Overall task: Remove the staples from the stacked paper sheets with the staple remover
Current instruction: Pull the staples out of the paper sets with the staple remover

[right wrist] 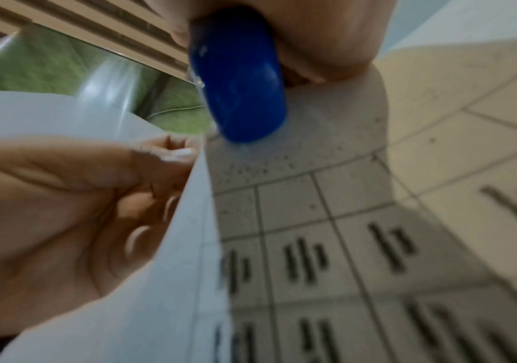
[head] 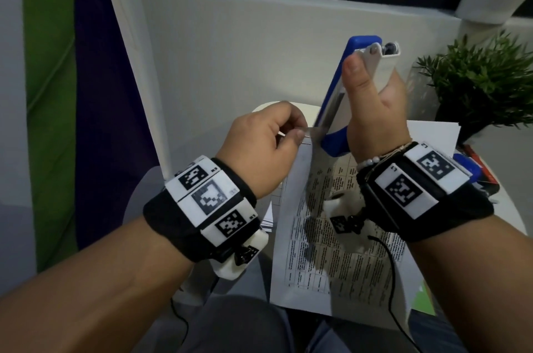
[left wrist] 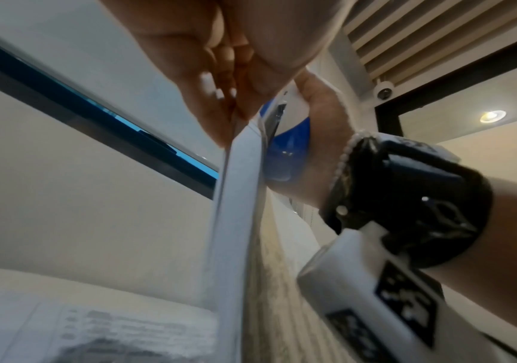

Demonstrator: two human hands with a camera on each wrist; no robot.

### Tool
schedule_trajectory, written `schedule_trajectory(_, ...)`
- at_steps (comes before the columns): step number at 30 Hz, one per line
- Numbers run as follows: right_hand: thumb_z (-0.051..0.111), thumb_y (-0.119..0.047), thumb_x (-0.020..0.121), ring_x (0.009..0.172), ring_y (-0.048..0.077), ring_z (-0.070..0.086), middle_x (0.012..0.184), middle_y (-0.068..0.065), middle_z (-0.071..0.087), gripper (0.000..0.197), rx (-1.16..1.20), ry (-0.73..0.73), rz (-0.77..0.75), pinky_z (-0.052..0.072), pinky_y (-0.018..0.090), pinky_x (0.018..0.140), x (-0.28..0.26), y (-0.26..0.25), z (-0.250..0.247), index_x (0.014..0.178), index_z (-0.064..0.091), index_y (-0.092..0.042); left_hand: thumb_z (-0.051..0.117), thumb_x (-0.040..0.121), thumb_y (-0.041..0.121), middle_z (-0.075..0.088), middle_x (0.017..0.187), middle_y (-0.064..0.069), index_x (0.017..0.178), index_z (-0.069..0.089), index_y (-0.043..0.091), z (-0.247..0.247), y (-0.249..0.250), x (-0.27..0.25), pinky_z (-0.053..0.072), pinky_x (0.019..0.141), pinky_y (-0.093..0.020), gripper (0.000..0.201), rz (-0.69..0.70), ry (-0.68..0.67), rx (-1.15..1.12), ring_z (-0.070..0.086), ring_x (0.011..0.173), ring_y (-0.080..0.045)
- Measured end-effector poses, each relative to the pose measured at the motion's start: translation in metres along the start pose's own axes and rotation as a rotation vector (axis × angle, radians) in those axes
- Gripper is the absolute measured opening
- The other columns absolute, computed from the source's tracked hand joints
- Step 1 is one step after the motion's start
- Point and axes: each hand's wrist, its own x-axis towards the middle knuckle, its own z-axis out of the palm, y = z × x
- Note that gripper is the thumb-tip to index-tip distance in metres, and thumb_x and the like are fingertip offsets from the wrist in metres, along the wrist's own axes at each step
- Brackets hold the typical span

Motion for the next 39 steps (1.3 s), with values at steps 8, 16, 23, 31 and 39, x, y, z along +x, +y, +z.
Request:
schedule_trajectory(8, 0.049, -0.030, 0.094, 0.065, -0.021, 0.051, 0.085, -0.015, 0.049, 0.007, 0.087, 0.343, 0.022, 0.039, 0.000, 0.067, 0.002, 0.006, -0.025, 0.092, 0.043, -0.027, 0.060, 0.085, 0.016, 0.060, 0.067, 0.005, 0.070, 0.058, 0.026, -0.005, -0.059, 0.020, 0.057, 0.073, -0.044, 0.018, -0.343, 0.120, 0.001, 0.065, 0.072, -0.028)
schedule_trajectory(16, 0.053, -0.022, 0.096, 0.059, -0.025, 0.047, 0.088, -0.012, 0.050, 0.025, -0.027, 0.497, 0.168, 0.033, -0.004, 0.059, -0.031, 0.051, -0.044, 0.115, 0.043, -0.009, 0.050, 0.087, 0.014, 0.068, 0.082, -0.004, 0.084, 0.059, 0.019, -0.018, -0.096, 0.026, 0.054, 0.073, -0.035, 0.011, -0.487, 0.163, 0.315, 0.065, 0.076, -0.023)
schedule_trajectory(23, 0.059, -0.071, 0.069, 0.074, -0.001, 0.067, 0.082, -0.011, 0.070, 0.066, 0.067, 0.429, -0.012, 0.054, 0.020, 0.068, -0.031, 0.027, -0.037, 0.107, 0.041, -0.021, 0.048, 0.086, 0.012, 0.069, 0.084, -0.007, 0.083, 0.060, 0.018, -0.025, -0.116, 0.039, 0.056, 0.074, -0.038, 0.014, -0.600, 0.158, 0.336, 0.066, 0.077, -0.027)
schedule_trajectory(31, 0.057, -0.029, 0.091, 0.053, -0.012, 0.053, 0.072, -0.010, 0.051, 0.025, -0.198, 0.107, 0.135, 0.038, 0.004, 0.050, -0.022, 0.050, -0.018, 0.100, 0.043, -0.011, 0.046, 0.083, 0.010, 0.067, 0.087, -0.009, 0.080, 0.057, 0.020, -0.023, -0.117, 0.047, 0.057, 0.071, -0.042, 0.015, -0.618, 0.229, 0.265, 0.066, 0.076, -0.031)
schedule_trajectory(39, 0.060, -0.043, 0.087, 0.088, 0.021, 0.055, 0.108, 0.009, 0.057, 0.054, -0.320, -0.011, 0.587, 0.043, 0.034, 0.075, -0.015, 0.092, -0.026, 0.128, 0.044, -0.011, 0.052, 0.092, 0.023, 0.066, 0.091, 0.010, 0.095, 0.060, 0.026, -0.013, -0.077, 0.007, 0.042, 0.066, -0.019, 0.009, -0.232, 0.010, 0.311, 0.056, 0.068, -0.006)
